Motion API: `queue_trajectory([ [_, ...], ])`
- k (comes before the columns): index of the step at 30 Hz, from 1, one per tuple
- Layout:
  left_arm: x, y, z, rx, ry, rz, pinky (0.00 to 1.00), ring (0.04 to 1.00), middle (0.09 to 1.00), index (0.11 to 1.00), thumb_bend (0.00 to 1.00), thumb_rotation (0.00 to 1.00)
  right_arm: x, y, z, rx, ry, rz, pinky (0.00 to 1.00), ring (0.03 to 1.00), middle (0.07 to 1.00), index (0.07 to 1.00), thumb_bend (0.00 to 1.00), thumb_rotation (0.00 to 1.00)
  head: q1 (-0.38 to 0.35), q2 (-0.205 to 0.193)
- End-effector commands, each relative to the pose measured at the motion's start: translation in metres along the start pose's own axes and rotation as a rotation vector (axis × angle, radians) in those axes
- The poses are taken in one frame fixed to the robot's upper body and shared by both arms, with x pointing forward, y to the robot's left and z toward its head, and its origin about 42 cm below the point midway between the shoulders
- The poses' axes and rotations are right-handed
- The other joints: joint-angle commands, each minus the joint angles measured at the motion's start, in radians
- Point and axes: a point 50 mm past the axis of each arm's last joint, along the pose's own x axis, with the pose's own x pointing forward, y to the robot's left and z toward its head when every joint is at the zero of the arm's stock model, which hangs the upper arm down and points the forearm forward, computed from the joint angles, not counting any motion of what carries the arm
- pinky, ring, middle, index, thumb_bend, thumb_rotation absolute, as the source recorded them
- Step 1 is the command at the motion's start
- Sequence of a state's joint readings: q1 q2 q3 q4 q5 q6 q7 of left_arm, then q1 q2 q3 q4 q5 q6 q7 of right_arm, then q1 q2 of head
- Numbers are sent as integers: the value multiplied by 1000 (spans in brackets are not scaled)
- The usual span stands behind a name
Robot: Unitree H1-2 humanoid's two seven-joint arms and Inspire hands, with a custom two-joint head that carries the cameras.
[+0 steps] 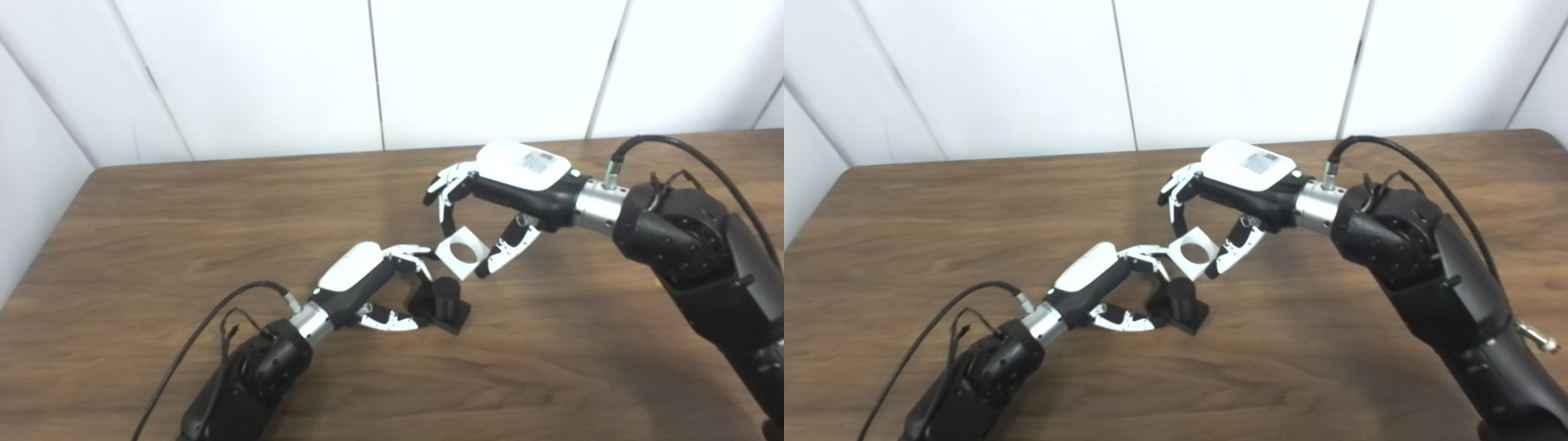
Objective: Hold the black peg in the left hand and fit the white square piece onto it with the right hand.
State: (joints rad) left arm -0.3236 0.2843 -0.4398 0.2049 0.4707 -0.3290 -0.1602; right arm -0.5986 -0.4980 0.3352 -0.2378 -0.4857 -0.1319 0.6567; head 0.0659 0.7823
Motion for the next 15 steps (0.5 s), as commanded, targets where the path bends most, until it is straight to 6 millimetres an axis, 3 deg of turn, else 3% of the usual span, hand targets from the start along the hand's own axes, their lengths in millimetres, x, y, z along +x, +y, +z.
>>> queue_trajectory([
  [1, -7, -30, -14, 2, 115, -149, 730, 871, 848, 494, 521, 69, 4, -19, 5, -42, -47, -44, 738, 848, 788, 479, 519, 142, 3, 1],
  [15, -7, -30, -12, 4, 117, -154, 724, 868, 852, 494, 521, 69, 9, -8, 6, -26, -56, -2, 778, 854, 792, 480, 519, 139, 11, 6],
])
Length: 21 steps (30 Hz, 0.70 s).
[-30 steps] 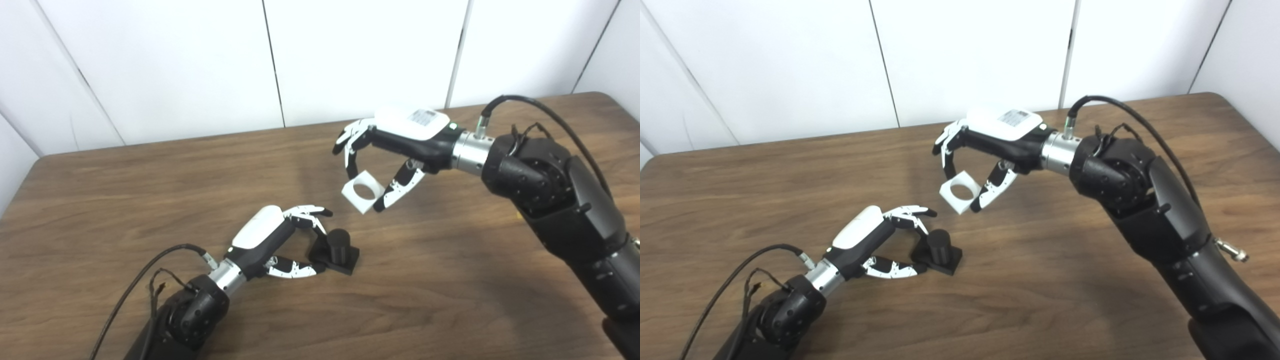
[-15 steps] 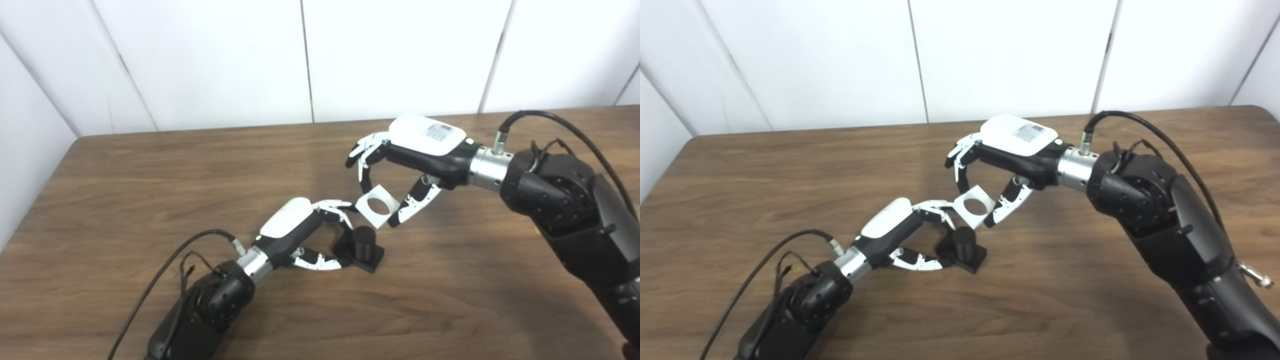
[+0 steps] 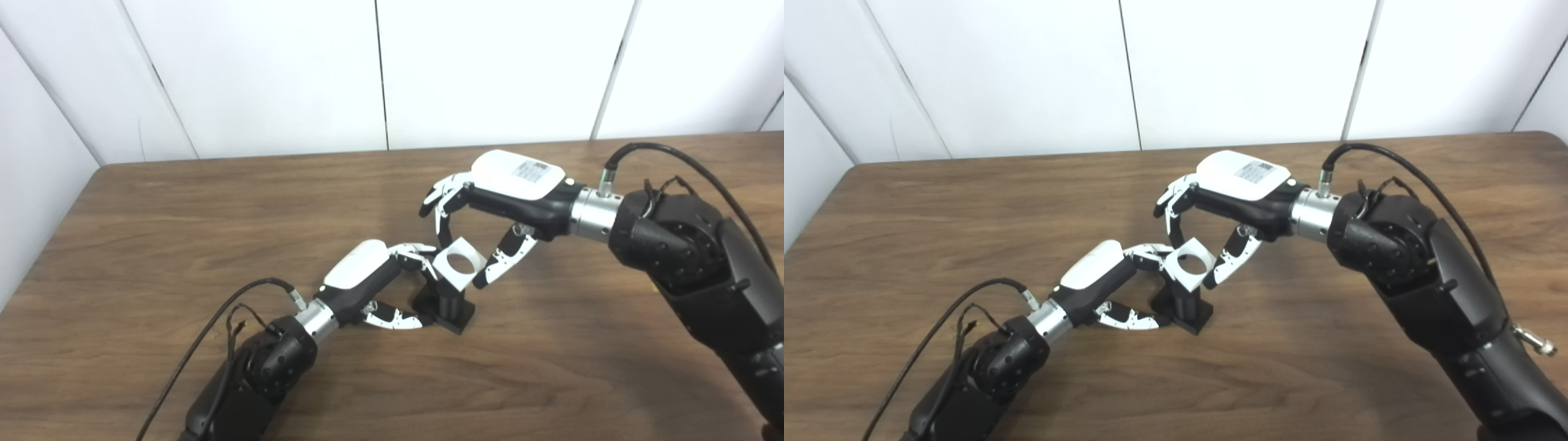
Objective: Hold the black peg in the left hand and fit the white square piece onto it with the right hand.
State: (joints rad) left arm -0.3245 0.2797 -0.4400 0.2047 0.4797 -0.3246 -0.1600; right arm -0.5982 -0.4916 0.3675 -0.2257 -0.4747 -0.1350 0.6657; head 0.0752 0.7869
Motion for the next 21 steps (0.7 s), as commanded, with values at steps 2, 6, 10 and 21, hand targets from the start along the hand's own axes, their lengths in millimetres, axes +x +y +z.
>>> queue_trajectory([
  [2, -8, -30, -12, -3, 113, -154, 727, 870, 853, 494, 521, 69, 4, -15, 1, -44, -31, -29, 782, 852, 791, 480, 519, 139, 3, 2],
  [6, -7, -30, -13, -4, 108, -149, 723, 866, 849, 494, 521, 69, 6, -11, -2, -42, -33, -18, 782, 850, 789, 480, 518, 140, 3, 2],
  [10, -7, -29, -12, 1, 108, -146, 721, 865, 847, 494, 521, 68, 7, -10, -3, -47, -37, -15, 774, 847, 785, 480, 519, 139, 6, 4],
  [21, -7, -30, -11, 0, 111, -145, 720, 867, 850, 494, 521, 70, 11, -5, -5, -27, -34, 2, 782, 850, 788, 480, 518, 139, 12, 8],
])
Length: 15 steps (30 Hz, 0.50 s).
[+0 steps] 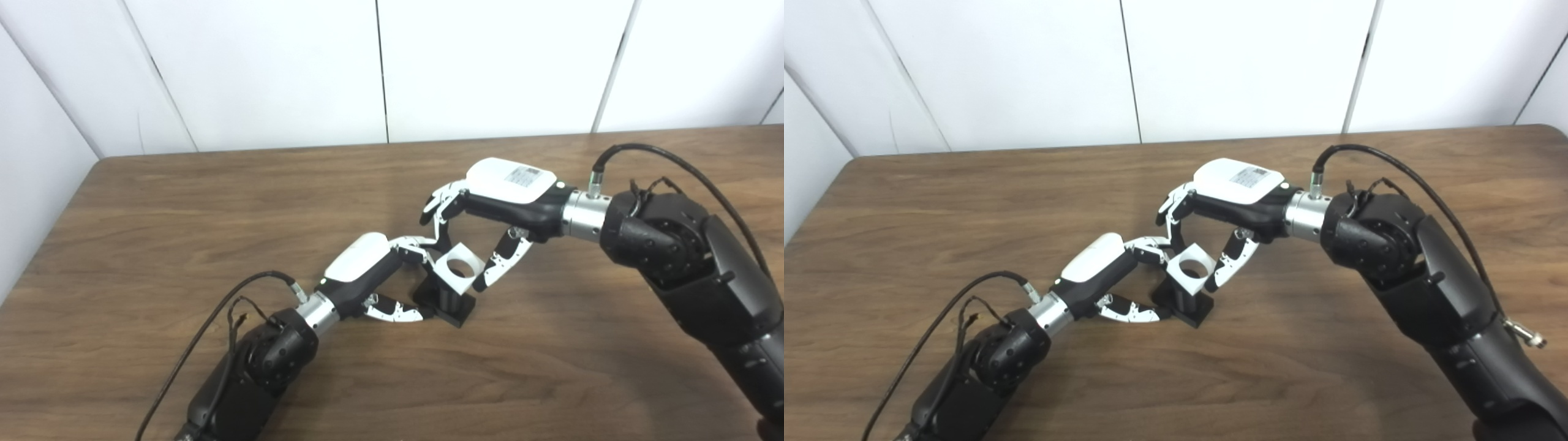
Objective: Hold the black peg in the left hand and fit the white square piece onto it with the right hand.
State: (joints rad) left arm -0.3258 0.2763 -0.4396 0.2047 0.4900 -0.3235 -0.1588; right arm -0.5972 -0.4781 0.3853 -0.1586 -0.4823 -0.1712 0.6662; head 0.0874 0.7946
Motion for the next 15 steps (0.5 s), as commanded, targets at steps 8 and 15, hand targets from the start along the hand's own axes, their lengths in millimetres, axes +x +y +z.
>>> queue_trajectory([
  [8, -6, -31, -12, -13, 113, -141, 721, 865, 851, 494, 521, 68, 6, -13, 2, -38, -43, -39, 766, 845, 789, 481, 519, 137, 13, 2],
  [15, -6, -31, -10, -17, 116, -138, 728, 870, 852, 494, 521, 68, 7, -10, 3, -35, -50, -31, 783, 851, 794, 481, 518, 139, 22, 5],
])
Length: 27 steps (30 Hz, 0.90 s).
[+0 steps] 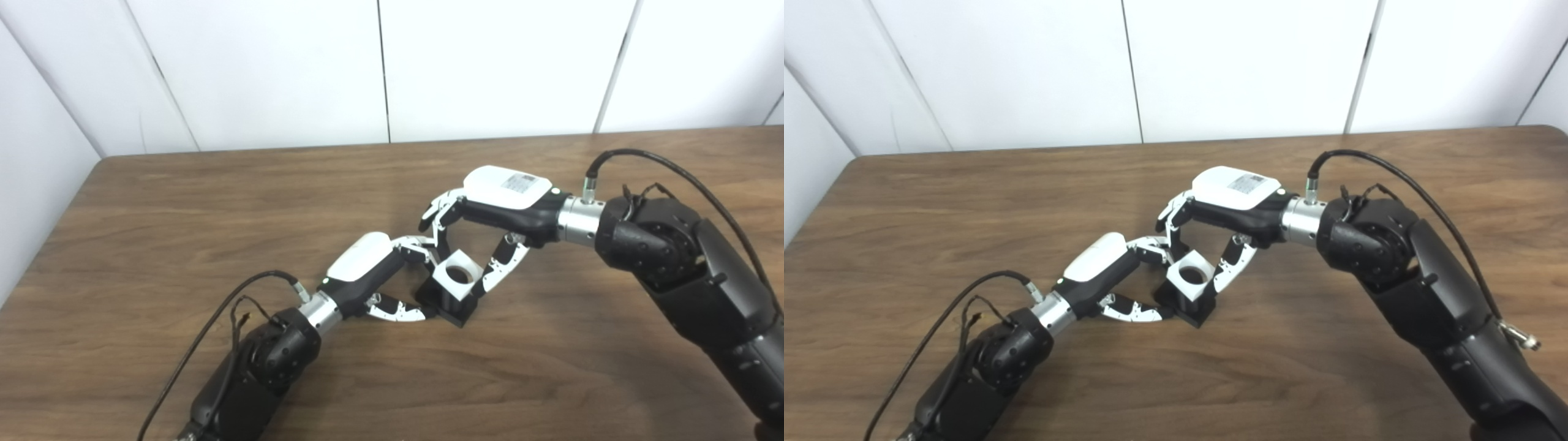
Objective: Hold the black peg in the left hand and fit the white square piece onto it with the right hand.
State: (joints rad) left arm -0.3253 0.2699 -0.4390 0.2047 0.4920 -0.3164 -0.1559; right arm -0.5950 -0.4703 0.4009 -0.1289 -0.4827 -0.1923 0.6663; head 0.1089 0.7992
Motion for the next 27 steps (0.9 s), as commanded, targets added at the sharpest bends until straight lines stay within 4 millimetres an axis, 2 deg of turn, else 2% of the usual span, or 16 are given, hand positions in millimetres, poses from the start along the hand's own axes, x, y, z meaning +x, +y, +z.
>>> queue_trajectory([
  [1, -7, -30, -11, -14, 113, -142, 728, 871, 852, 494, 521, 68, 2, -18, 5, -45, -39, -53, 786, 851, 794, 481, 518, 140, 2, 1],
  [11, -8, -28, -11, -7, 114, -141, 727, 870, 853, 494, 522, 67, 3, -8, 2, -26, -21, -30, 831, 861, 796, 481, 518, 139, 3, 3],
  [27, -10, -25, -9, -8, 127, -149, 734, 876, 856, 494, 521, 69, 4, 4, -6, 3, 15, -14, 788, 857, 796, 481, 518, 138, 3, 12],
])
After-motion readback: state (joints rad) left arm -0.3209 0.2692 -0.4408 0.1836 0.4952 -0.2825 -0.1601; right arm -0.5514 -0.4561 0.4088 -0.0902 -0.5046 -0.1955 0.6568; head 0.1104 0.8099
